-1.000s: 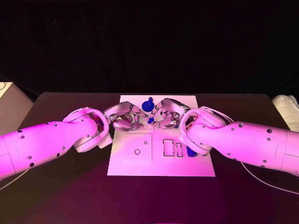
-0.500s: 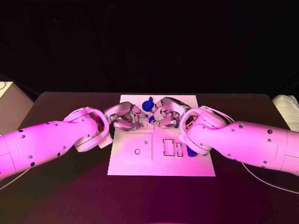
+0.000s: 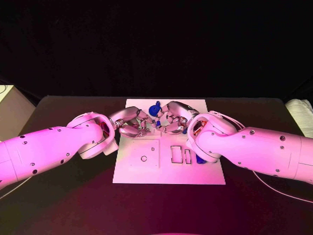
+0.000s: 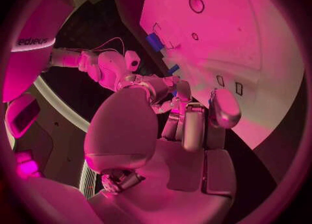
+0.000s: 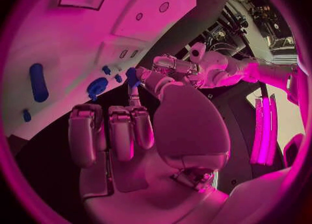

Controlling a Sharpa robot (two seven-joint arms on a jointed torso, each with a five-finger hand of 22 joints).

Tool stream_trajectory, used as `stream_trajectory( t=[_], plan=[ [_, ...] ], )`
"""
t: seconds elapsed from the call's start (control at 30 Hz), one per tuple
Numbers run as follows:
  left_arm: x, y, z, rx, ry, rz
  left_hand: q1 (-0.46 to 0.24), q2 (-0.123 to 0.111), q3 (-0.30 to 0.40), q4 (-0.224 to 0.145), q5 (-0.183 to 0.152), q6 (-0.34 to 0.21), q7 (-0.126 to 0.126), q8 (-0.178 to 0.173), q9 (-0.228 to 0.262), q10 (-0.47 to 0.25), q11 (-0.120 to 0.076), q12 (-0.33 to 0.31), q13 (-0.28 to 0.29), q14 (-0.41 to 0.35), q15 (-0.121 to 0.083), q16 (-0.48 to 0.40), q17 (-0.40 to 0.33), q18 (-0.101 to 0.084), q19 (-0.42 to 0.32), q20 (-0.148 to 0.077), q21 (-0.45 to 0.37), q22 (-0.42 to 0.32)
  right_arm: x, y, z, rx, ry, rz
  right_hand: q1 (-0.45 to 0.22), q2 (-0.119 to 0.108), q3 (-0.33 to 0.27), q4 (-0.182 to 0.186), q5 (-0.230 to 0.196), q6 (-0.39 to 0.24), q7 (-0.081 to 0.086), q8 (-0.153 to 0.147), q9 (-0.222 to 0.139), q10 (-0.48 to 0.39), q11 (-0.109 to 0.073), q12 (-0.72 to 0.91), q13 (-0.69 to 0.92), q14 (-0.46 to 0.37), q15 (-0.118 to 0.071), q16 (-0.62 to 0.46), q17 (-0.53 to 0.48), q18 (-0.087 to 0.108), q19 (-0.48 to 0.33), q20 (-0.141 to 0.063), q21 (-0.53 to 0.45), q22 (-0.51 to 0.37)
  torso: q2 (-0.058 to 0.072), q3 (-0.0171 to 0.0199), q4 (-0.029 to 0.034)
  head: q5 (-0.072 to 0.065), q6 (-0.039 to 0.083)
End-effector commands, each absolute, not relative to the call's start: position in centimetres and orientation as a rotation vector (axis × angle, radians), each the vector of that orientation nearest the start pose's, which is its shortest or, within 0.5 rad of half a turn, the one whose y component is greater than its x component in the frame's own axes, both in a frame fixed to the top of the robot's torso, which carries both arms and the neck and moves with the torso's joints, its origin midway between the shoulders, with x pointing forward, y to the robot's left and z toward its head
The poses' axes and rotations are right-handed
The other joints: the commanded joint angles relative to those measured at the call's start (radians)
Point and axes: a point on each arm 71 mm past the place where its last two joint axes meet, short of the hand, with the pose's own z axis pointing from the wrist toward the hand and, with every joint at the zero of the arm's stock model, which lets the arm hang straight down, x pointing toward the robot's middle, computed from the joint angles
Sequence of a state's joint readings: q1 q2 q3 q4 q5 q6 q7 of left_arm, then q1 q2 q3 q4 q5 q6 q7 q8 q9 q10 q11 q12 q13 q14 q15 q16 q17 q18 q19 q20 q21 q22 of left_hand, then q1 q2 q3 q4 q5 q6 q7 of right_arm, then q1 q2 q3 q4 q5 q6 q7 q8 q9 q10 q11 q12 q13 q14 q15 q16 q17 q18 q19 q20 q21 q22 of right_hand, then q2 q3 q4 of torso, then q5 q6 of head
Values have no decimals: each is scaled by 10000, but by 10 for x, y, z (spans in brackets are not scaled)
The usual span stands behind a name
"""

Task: Assemble the parts on the task board

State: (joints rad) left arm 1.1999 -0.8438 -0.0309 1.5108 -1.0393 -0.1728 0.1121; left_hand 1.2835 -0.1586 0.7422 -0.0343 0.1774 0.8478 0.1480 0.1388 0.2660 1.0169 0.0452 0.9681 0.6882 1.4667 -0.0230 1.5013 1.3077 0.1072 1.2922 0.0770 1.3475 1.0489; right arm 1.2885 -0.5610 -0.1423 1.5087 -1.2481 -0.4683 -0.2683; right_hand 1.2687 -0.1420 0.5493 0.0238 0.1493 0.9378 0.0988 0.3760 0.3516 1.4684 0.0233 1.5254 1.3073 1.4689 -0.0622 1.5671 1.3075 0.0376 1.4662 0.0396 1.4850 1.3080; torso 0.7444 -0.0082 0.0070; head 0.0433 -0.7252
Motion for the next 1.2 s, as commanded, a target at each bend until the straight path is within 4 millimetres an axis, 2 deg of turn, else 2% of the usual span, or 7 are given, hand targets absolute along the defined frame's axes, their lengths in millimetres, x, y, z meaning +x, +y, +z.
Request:
stream_trajectory(
  t=[0.03, 0.4, 0.8, 0.97, 1.03, 1.1, 1.2],
  plan=[
    [481, 191, -186, -670, 18199, -10646, -88, -2, 34, -5, 19, 69, 9, 9, -13, -8, 34, 33, 5, 555, 59, 30, 1606, -61, 51, 21, 44, 9, 478, -72, -169, -149, 16405, 8355, -24, 123, 48, -12, 67, 73, -13, 510, 497, 481, -29, -28, 2147, 1006, 61, 7, 2576, -147, 732, 51, -16, 1920, -2, -1, -6, -3, -9],
    [482, 197, -187, -964, 18218, -10602, -86, -4, 37, -11, 19, 50, 11, -7, -22, -8, 34, 39, 2, 554, 60, 29, 1604, -61, 52, 30, 52, 19, 482, -76, -171, -187, 16428, 8132, -24, 123, 48, -12, 67, 73, -13, 510, 497, 481, -29, -28, 2147, 1006, 61, 7, 2576, -147, 732, 51, -16, 1920, -8, 2, -10, -10, 8],
    [488, 233, -188, -3053, 18196, -10728, -120, -39, 10, -6, 14, 109, 27, 10, -19, -68, 99, 1, -67, 493, 100, -50, 1482, -46, 0, 55, 24, -59, 489, -71, -174, -448, 15941, 7818, -18, 106, 63, -38, 82, 47, 5, 520, 495, 466, -19, -42, 2134, 1009, 87, 14, 2589, -151, 738, 71, -3, 1932, 1, -19, 3, -18, 15],
    [489, 244, -185, -4416, 17884, -11277, -210, -116, -62, 28, 15, 94, 86, -32, -46, -315, 202, -206, -299, 281, 197, -316, 1107, 47, -317, 144, -208, -554, 491, -64, -181, -477, 15808, 7674, -20, 100, 63, -40, 82, 40, 9, 519, 494, 476, -16, -33, 2144, 1010, 90, 16, 2593, -151, 739, 73, -1, 1934, 7, -17, 25, -37, 0],
    [489, 247, -184, -4972, 17650, -11502, -225, -127, -96, 36, 14, 189, 94, 16, -33, -346, 231, -244, -343, 184, 227, -438, 945, 95, -470, 179, -330, -794, 491, -62, -184, -496, 15805, 7620, -20, 100, 63, -40, 82, 40, 9, 519, 494, 476, -16, -33, 2144, 1010, 90, 16, 2593, -151, 739, 73, -1, 1934, 6, -14, 21, -30, -6],
    [490, 251, -182, -5684, 17285, -11797, -214, -155, -147, 16, 21, 310, 132, 108, -9, -429, 290, -281, -399, -120, 277, -828, 434, 227, -900, 233, -695, -1499, 491, -59, -188, -539, 15811, 7555, -20, 100, 63, -40, 82, 40, 9, 519, 494, 476, -16, -33, 2144, 1010, 90, 16, 2593, -151, 739, 73, -1, 1934, 3, -13, 23, -29, -15],
    [491, 256, -179, -6695, 16616, -12212, -201, -137, -169, 12, 25, 359, 165, 174, 5, -486, 322, -300, -436, -211, 305, -950, 289, 259, -1011, 260, -809, -1682, 491, -54, -194, -679, 15845, 7431, -20, 100, 63, -40, 82, 40, 9, 519, 494, 476, -16, -33, 2144, 1010, 90, 16, 2593, -151, 739, 73, -1, 1934, 6, -15, 24, -15, -31]
  ],
)
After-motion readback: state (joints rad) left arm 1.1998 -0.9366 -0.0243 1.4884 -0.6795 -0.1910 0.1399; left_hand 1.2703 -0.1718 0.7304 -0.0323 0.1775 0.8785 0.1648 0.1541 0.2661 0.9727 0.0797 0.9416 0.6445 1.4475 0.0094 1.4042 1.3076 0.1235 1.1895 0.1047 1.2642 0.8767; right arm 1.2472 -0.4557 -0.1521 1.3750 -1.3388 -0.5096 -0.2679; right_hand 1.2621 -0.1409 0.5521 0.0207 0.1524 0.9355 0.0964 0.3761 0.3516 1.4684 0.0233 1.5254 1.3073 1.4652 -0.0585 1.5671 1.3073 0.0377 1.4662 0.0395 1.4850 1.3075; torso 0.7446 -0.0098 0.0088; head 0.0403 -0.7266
